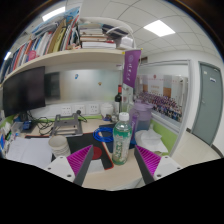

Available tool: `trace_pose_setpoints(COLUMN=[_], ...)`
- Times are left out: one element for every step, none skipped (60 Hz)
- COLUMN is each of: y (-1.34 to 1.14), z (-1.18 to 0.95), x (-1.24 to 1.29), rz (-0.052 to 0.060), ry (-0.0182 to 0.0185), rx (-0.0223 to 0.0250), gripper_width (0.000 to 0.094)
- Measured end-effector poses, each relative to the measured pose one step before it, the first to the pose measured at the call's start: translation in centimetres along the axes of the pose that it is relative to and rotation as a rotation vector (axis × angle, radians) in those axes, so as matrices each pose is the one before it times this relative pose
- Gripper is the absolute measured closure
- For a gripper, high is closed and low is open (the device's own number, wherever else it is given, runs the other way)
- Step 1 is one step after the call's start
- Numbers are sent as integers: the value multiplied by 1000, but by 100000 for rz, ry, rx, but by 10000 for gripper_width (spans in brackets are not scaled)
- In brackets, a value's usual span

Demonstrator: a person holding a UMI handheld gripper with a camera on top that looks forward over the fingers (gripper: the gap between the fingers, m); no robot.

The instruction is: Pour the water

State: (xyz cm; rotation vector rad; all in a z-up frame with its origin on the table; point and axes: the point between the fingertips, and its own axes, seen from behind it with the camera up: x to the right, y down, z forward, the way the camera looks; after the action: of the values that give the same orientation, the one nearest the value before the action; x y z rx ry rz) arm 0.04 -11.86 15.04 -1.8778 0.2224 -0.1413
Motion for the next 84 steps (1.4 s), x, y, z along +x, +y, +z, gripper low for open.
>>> trace_pose_setpoints(y=[141, 170, 151, 104, 86, 30, 53, 69, 64, 86, 55, 51, 65, 150, 192, 171, 138, 148, 174, 182, 107, 19, -45, -26, -23, 7, 29, 65, 5, 0, -64, -125, -147, -13, 13, -60, -6, -26, -31, -1, -39, -52, -1, -20, -51, -12, 25, -17, -1, -49, -35, -90, -228, -155, -212, -225, -201, -188, -292, -446, -513, -325, -253, -325, -524, -585, -460, -231, -261, -102, -225, -372, -417, -367, -364, -218, -262, -509, -301, -311, -330, -328, -221, -114], z=[879, 824, 792, 759, 712, 670, 631, 601, 647, 589, 605, 535, 555, 539, 534, 526, 516, 469, 464, 443, 395, 360, 342, 333, 267, 268, 284, 214, 223, 179, 143, 143, 127, 97, 79, 86, 70, 53, 71, 51, 39, 49, 44, 44, 50, 70, -102, 46, 16, 24, 19, -23, -18, -23, -8, -21, 7, -19, 42, -102, -86, -14, -8, -28, -77, -78, -21, 178, -26, 210, 93, 111, 129, 93, 133, 187, 29, 22, 85, 105, 140, 126, 200, 157], x=[593, 411, 298, 296, 271, 252, 194, 126, 108, 43, 24, -12, 11, -13, -22, -16, -15, -53, -33, 71, 46, 86, 72, 26, -14, -50, -38, 39, 64, 94, 179, 102, -34, 20, 6, 8, -14, -14, 0, 17, 23, 29, 19, 3, 19, 23, -67, -30, -75, -141, -139, -112, -56, -145, -184, -318, -395, -378, -250, -192, -168, -321, -417, -455, -487, -483, -447, -198, -329, -803, -333, -338, -268, -198, -171, -27, 344, -605, -101, -51, 54, 104, 128, 150], rz=[-46, -147, -390, -668, -785, -729, -657, -710, -724, -584, -227, -43, -1, -12, -1, -82, -176, -173, 14, -29, -145, -123, 111, 94, -1, -178, -106, 5, 57, 191, 313, 430, 488, 180, -80, 120, 212, 351, 309, 299, 284, 151, -14, -142, -242, -362, -594, -182, -456, -928, -1086, -1076, -1290, -1261, -1238, -1381, -1847, -2170, -2228, -2251, -2714, -3891, -4679, -4869, -4161, -3790, -4198, -4862, -6037, -5942, -6586, -6349, -5806, -5591, -5375, -4999, -5282, -4149, -4964, -4880, -4573, -4285, -4387, -4273], ry=[0, -329, -361, -271, -201, -173, -219, -279, -378, -555, -588, -574, -575, -620, -636, -618, -635, -754, -666, -569, -406, -276, -138, -231, -411, -669, -595, -253, -267, -41, 387, 182, -317, -75, 152, 15, -9, 44, 62, -10, 179, 234, 245, 261, 335, 355, 1301, 301, 131, -49, -115, 57, -59, -97, -260, -687, -1016, -1025, -471, -112, 130, -8, -591, -888, -937, -949, -974, -1980, -415, 1034, -472, -498, -412, -305, -215, -528, -1305, 617, -352, -274, -12, 319, 331, 383], rx=[38, -182, -190, -21, 156, 334, 300, 229, 227, 242, 300, 394, 312, 2, -109, -107, 96, 63, -20, -53, 88, 462, 704, 634, 571, 490, 323, 163, 120, 185, 377, 528, 649, 260, 62, 340, 157, 177, 266, 78, 251, 199, 223, 183, 265, 71, -223, -155, -428, -311, -322, -148, -147, 94, 65, -50, -291, -617, -174, 8, 326, -562, -951, -543, 264, 631, 201, -112, -1757, -1074, -1224, -521, -148, -204, -181, -1, 236, -456, -340, -295, -104, -3, -350, -821], gripper_width=[82, 83, 83, 84, 84, 84, 84, 83, 83, 82, 83, 84, 86, 85, 81, 80, 73, 75, 84, 91, 101, 118, 139, 172, 207, 246, 285, 319, 355, 387, 423, 438, 438, 439, 445, 457, 459, 465, 482, 488, 501, 514, 526, 546, 554, 567, 575, 582, 583, 602, 607, 621, 626, 626, 626, 627, 627, 626, 625, 626, 626, 626, 628, 627, 627, 628, 628, 630, 629, 629, 628, 628, 627, 628, 628, 628, 628, 628, 627, 627, 629, 629, 627, 628])
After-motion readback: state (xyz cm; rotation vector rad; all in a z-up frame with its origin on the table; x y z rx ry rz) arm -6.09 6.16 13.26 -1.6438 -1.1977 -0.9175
